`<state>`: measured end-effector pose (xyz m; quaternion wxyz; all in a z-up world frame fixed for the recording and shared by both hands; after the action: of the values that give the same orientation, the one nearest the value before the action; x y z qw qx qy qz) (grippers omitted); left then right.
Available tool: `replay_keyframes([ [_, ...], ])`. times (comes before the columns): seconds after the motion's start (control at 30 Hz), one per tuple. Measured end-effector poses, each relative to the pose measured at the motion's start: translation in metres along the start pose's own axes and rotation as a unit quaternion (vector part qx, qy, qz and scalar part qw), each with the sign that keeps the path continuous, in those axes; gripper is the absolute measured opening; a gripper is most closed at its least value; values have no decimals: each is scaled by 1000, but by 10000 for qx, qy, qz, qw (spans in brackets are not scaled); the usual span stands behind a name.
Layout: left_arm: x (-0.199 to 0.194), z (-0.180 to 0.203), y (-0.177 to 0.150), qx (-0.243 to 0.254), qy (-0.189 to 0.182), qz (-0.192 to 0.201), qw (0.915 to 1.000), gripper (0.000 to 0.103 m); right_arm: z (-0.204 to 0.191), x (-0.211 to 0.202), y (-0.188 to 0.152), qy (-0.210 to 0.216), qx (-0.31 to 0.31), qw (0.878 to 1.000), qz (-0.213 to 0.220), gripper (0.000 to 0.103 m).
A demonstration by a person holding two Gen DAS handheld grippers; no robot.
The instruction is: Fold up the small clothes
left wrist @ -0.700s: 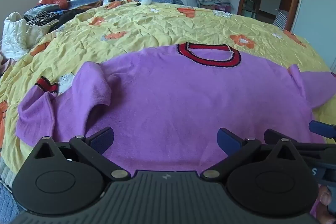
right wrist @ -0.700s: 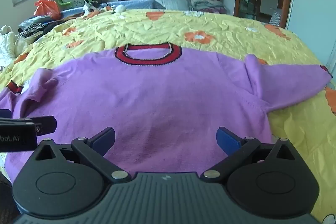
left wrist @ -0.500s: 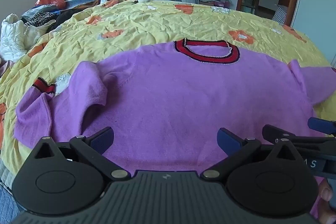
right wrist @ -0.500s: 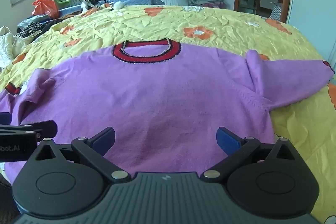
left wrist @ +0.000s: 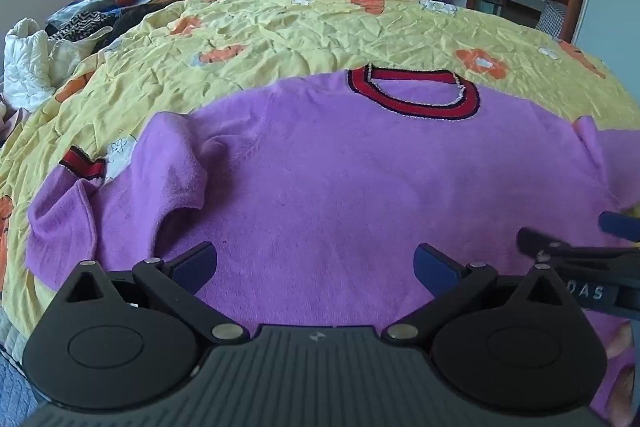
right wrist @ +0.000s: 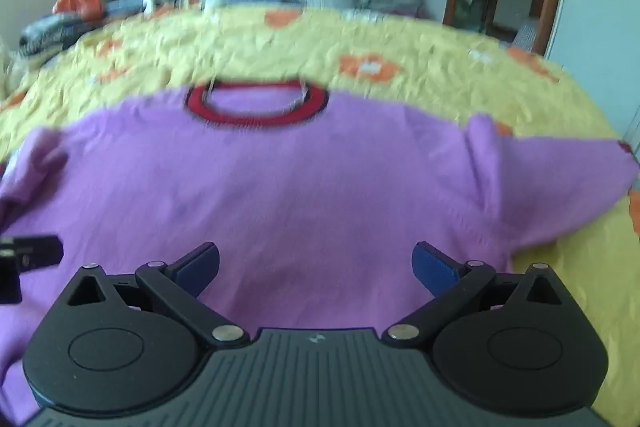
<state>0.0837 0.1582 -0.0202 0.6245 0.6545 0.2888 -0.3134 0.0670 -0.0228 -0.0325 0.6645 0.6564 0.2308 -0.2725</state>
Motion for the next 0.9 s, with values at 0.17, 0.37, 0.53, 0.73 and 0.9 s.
replay_keyframes([
  [0.17,10,5,5,36,-27,-57,10000,103,14,8,8,-162,-70,9996,-235,103],
  [0.37,16,4,8,8,-271,18,9996,103,8,6,12,-144,-30,9992,-369,103],
  [0.53,21,-8,8,-85,-472,10,9988,103,-8,-8,13,-174,-88,9993,-317,103],
  [0.73,27,-16,9,25,-560,-112,9984,103,-21,-19,18,-645,-509,9963,-247,103],
  [0.9,26,-14,11,72,-319,-82,9994,103,-14,-21,22,-535,-248,9981,-166,103],
])
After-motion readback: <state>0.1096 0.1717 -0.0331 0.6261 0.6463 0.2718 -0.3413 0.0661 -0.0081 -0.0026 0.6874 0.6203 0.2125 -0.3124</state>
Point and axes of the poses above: each gripper's, at about its wrist camera, not at the fingertips, and x roughly the way its jaws point, z to its right, y to its top, the point moved 2 cm from there along x, roughly the way its jaws point, and after that the axes turned 2 degrees about -y, right-handed, at the moved point
